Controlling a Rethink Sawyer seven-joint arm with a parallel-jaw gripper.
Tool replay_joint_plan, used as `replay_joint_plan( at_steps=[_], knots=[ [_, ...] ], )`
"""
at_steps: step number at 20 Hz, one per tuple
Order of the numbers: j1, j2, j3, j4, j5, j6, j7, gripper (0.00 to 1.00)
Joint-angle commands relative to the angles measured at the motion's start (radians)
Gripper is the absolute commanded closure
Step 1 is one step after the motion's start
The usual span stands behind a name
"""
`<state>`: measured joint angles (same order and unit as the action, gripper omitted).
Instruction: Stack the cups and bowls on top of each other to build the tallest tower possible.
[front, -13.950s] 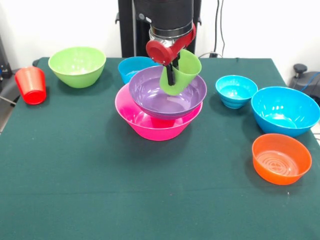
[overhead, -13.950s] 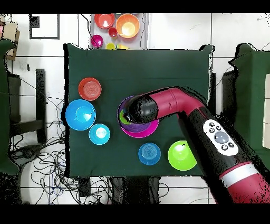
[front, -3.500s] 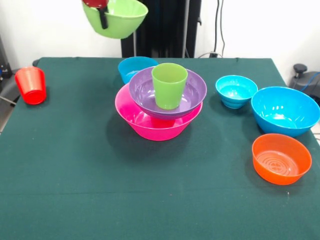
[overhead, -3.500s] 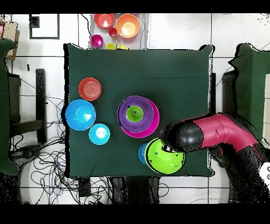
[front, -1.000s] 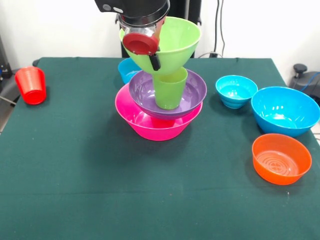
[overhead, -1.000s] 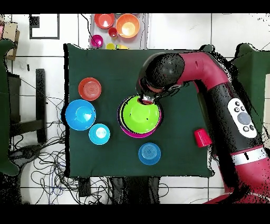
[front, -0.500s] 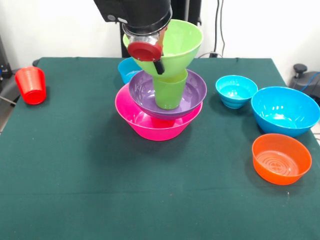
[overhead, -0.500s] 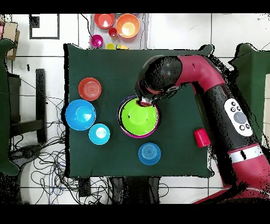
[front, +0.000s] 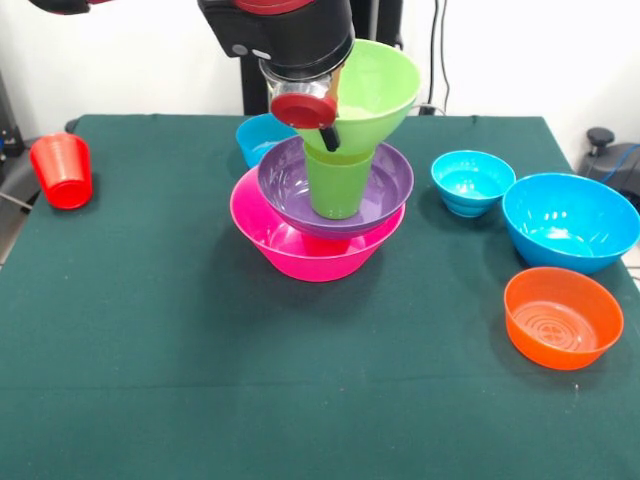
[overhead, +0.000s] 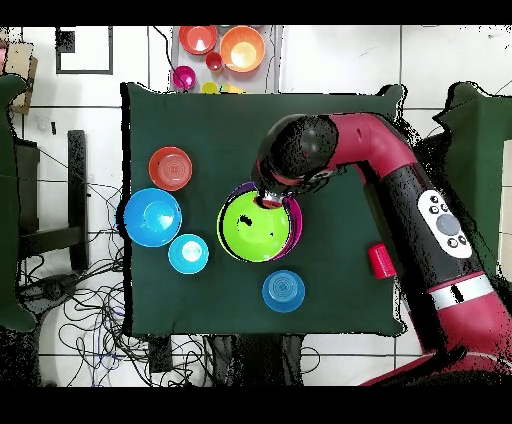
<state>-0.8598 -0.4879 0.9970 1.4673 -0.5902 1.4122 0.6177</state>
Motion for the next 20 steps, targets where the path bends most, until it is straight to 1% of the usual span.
replay_joint_plan(
  at_steps=[1,11,20],
  knots=[
    [0.012,0.012,-0.037,0.022,-0.063,-0.069,-0.139,1.0],
    [0.021,-0.015,-0.038,-0.026,-0.067,-0.017,-0.168,1.0],
    [0.026,-0.003,-0.045,-0.073,-0.086,0.0,-0.201,1.0]
  ],
)
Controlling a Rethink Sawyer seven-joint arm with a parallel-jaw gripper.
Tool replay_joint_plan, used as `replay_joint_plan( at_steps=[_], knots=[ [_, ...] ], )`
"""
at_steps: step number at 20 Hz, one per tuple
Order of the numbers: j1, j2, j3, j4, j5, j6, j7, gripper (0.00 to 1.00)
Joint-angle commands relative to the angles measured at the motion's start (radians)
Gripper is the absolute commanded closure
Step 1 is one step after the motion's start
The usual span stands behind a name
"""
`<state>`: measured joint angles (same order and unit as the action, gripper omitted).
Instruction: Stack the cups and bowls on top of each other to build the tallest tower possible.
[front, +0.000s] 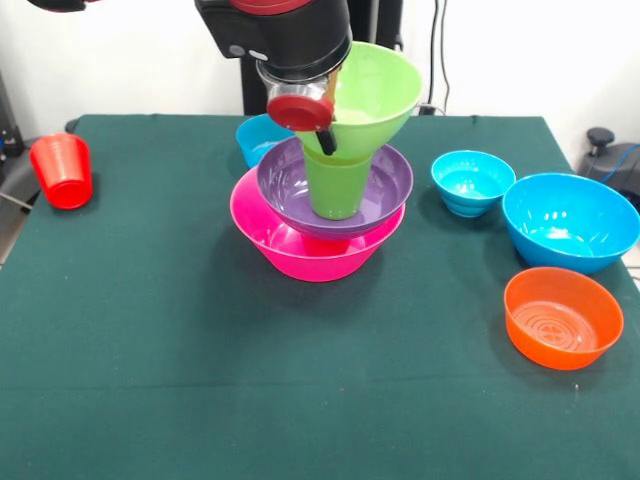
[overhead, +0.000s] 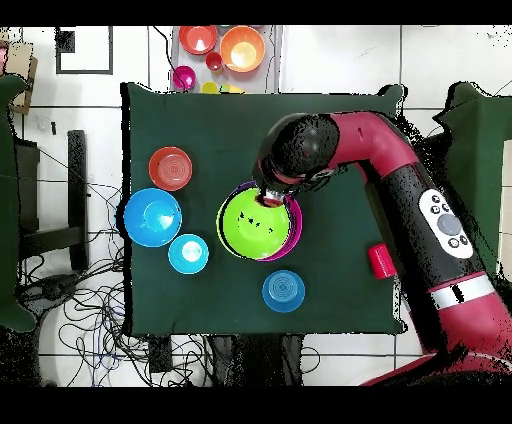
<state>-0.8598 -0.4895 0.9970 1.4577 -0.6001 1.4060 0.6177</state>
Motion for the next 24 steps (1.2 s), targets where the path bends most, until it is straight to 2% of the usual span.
replay_joint_plan(
  at_steps=[1,4,5,18,24],
  knots=[
    [0.028,-0.001,-0.045,-0.065,-0.076,0.006,-0.2,1.0],
    [0.024,-0.003,-0.047,-0.057,-0.072,-0.008,-0.176,1.0],
    [0.023,-0.004,-0.048,-0.055,-0.07,-0.013,-0.166,0.0],
    [0.026,-0.081,-0.033,-0.029,-0.034,0.032,-0.128,0.0],
    [0.015,-0.125,-0.033,-0.017,-0.018,0.007,-0.09,0.0]
  ],
)
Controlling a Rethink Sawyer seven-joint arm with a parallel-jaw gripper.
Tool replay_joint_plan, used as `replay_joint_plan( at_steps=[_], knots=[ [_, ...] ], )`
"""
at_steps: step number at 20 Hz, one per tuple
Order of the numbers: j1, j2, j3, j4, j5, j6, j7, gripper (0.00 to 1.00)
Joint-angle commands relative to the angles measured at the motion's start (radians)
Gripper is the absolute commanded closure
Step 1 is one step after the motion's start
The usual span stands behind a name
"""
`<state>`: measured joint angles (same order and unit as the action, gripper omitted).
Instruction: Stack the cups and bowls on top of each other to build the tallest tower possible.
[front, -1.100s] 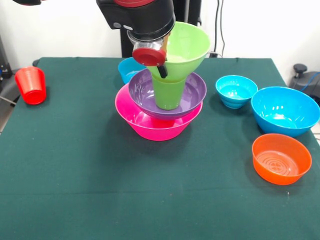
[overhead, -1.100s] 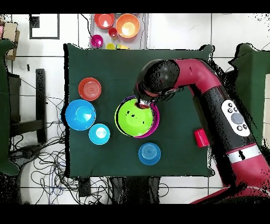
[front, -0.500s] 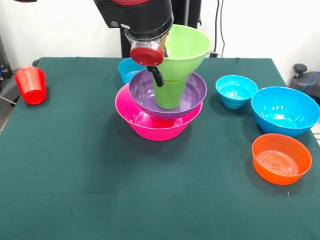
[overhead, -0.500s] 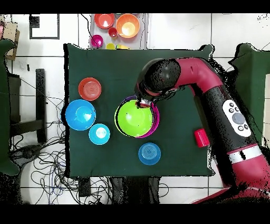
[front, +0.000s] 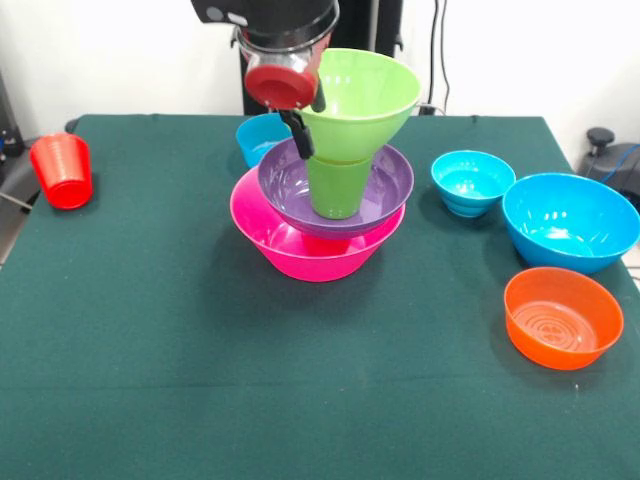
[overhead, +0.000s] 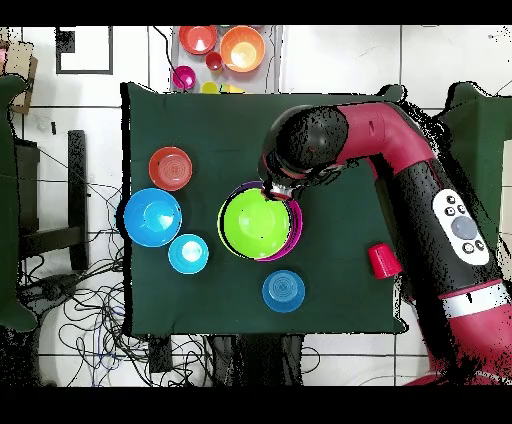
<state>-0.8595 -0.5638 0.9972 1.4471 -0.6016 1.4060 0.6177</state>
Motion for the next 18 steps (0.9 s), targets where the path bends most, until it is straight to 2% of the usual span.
replay_joint_plan(
  at_steps=[1,3,6,9,18],
  knots=[
    [0.02,-0.071,-0.028,0.01,-0.004,0.007,-0.069,0.0],
    [0.007,-0.099,-0.024,0.034,0.014,0.0,-0.051,0.0],
    [-0.014,-0.135,-0.014,0.073,0.039,-0.061,-0.005,0.0],
    [-0.003,-0.175,-0.005,0.093,0.058,-0.121,0.06,0.0],
    [0.038,-0.194,-0.057,0.103,0.039,-0.28,0.133,0.0]
  ],
)
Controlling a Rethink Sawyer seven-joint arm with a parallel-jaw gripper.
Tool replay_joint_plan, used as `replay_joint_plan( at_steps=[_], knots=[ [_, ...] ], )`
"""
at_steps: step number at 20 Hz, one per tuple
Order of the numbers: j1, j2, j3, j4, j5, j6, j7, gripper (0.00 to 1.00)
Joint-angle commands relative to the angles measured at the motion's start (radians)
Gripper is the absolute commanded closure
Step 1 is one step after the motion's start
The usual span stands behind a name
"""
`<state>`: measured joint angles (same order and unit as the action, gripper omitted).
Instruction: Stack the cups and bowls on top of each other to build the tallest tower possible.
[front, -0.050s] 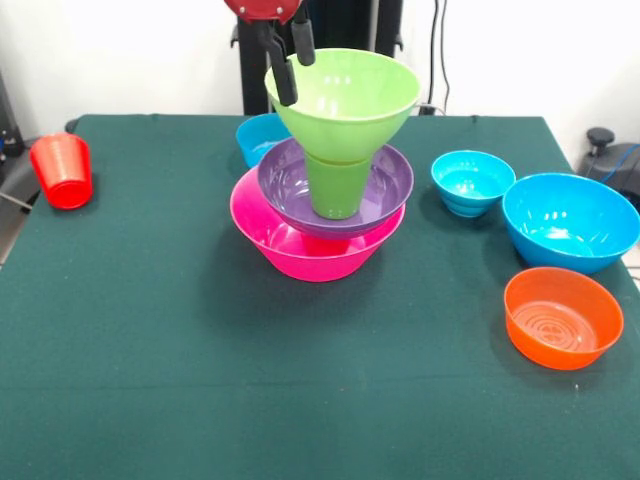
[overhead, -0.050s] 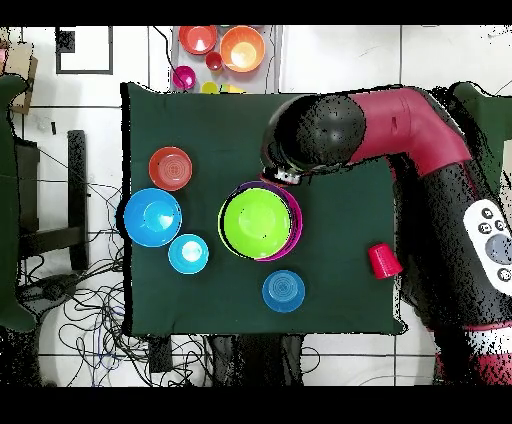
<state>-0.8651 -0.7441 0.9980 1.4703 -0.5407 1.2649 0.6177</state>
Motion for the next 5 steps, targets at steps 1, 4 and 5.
replay_joint_plan(
  at_steps=[1,4,5],
  knots=[
    [0.047,-0.015,-0.063,0.081,-0.022,-0.149,0.134,0.0],
    [0.052,-0.019,-0.077,0.088,-0.018,-0.167,0.131,0.0],
    [0.055,-0.023,-0.082,0.091,-0.016,-0.171,0.134,0.0]
  ],
)
